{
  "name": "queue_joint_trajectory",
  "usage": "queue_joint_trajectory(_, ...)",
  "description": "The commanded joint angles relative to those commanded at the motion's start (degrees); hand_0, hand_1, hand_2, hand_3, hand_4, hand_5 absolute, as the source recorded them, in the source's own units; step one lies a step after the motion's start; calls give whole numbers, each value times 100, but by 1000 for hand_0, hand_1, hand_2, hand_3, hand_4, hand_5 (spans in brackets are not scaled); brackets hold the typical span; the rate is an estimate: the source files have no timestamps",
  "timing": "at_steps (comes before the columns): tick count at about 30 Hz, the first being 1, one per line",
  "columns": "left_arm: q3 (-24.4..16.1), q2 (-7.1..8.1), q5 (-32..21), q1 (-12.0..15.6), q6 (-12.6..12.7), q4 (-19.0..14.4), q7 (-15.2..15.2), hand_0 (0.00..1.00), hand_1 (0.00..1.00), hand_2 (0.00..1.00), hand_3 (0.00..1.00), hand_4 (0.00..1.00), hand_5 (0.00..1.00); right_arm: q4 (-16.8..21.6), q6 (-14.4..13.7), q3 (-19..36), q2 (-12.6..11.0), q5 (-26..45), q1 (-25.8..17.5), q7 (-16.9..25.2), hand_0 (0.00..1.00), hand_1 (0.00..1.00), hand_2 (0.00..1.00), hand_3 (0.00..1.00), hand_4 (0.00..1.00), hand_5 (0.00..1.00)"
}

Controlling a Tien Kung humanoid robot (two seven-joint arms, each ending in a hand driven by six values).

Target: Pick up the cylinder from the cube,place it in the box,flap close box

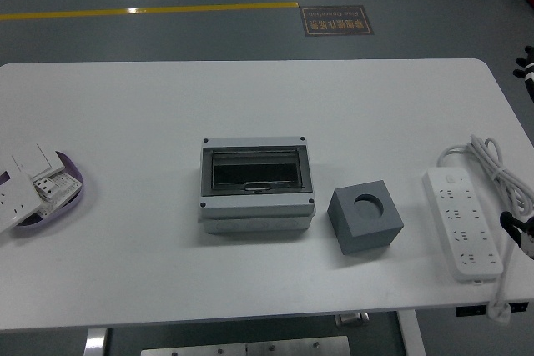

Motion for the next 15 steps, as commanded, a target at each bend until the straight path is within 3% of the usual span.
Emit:
queue_joint_trajectory(11,27,1,-79,15,-12,20,3,596,622,616,636,695,219,-24,5,30,-8,-7,17,0,554,567,615,663,621,227)
queue_joint_trajectory(15,-10,-17,-88,45,-20,16,8,597,622,616,636,693,218,14,18,-13,-34,-408,84,-167,553,565,614,662,622,228)
